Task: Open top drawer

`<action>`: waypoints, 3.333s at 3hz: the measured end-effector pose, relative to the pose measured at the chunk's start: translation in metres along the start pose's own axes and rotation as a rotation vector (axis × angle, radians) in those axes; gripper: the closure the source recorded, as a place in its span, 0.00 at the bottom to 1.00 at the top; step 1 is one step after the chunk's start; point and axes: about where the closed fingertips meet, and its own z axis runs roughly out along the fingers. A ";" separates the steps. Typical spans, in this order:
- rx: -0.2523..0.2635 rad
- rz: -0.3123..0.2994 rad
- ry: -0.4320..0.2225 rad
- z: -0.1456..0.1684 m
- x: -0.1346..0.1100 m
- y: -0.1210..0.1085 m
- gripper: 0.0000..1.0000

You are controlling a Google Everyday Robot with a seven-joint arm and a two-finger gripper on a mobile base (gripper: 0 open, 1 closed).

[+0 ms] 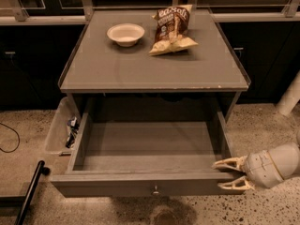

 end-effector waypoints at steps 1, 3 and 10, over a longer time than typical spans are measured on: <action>-0.002 -0.004 0.001 -0.008 -0.002 0.013 1.00; -0.002 -0.004 0.001 -0.008 -0.002 0.013 0.58; -0.008 -0.389 0.135 -0.090 -0.160 -0.117 0.00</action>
Offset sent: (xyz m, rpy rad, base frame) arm -0.0139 -0.0065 0.0038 -0.0013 -0.0022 0.0038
